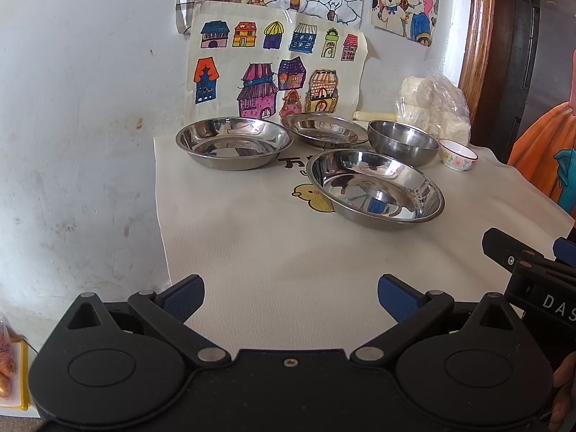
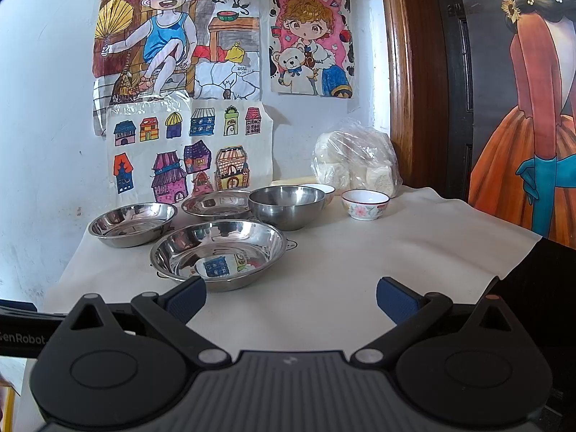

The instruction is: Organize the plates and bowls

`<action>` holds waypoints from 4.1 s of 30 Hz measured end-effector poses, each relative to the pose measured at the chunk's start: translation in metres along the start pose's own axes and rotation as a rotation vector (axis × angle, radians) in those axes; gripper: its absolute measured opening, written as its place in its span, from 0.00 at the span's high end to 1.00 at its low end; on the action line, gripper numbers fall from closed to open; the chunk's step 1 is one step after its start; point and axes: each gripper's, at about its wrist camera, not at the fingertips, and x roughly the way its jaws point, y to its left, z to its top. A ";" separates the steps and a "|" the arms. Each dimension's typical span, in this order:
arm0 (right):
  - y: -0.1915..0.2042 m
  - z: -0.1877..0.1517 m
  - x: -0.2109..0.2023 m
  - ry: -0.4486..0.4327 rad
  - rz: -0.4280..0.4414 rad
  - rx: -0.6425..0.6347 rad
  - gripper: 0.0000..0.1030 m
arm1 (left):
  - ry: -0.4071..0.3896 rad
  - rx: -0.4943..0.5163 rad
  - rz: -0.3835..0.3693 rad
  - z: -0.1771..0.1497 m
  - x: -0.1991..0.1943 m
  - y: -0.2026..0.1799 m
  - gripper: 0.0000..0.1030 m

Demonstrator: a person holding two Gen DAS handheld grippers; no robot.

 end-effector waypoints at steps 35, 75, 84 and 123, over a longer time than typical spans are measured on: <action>0.000 -0.004 0.007 0.009 -0.002 -0.004 0.00 | 0.014 0.013 0.017 -0.011 0.009 -0.005 0.01; 0.095 0.102 0.196 0.170 0.381 -0.148 0.00 | -0.121 -0.081 0.127 0.125 0.138 0.145 0.01; 0.126 0.101 0.248 0.308 0.446 -0.116 0.06 | -0.079 -0.026 0.074 0.135 0.180 0.159 0.04; 0.099 0.108 0.214 0.276 0.348 -0.084 0.74 | -0.067 -0.071 -0.137 0.139 0.153 0.105 0.83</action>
